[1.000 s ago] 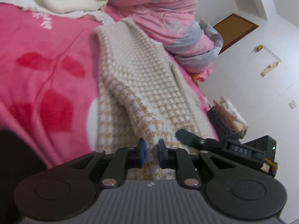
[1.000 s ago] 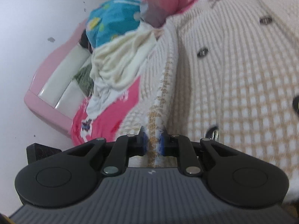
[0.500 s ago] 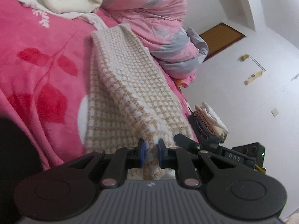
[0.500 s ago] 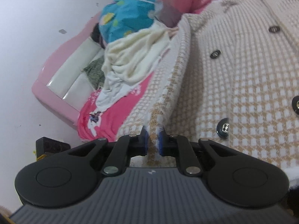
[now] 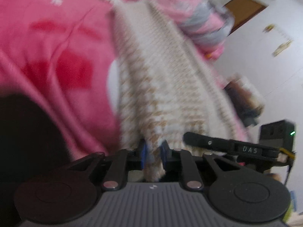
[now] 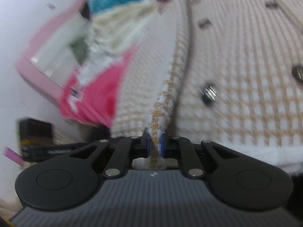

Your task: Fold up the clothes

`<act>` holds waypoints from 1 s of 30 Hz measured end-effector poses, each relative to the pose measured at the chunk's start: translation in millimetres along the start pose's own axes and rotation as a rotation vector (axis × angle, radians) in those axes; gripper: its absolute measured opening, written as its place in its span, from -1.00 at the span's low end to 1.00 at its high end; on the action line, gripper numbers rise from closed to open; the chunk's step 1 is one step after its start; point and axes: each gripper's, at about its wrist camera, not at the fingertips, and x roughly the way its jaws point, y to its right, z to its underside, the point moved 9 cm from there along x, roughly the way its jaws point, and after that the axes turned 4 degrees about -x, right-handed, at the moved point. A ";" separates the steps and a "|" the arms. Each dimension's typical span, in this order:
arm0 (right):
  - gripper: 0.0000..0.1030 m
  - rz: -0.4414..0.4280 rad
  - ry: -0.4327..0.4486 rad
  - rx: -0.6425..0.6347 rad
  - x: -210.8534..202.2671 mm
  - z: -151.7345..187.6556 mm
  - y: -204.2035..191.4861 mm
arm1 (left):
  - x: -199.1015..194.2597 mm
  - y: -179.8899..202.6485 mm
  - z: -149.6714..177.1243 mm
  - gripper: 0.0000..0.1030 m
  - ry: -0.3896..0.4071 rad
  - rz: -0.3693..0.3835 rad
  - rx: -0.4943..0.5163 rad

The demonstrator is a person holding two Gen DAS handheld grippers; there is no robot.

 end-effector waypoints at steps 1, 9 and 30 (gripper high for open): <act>-0.78 0.017 -0.015 0.005 3.9 4.4 4.6 | 1.2 -4.0 2.9 -0.30 -0.013 -0.028 -0.007; -0.72 0.119 0.056 -0.182 -46.4 -12.8 -1.9 | -57.6 9.6 -34.4 -0.01 0.170 -0.009 0.041; -0.22 0.500 0.101 -0.805 140.2 -340.8 -4.9 | 98.6 23.2 -244.1 0.08 0.432 -0.127 0.049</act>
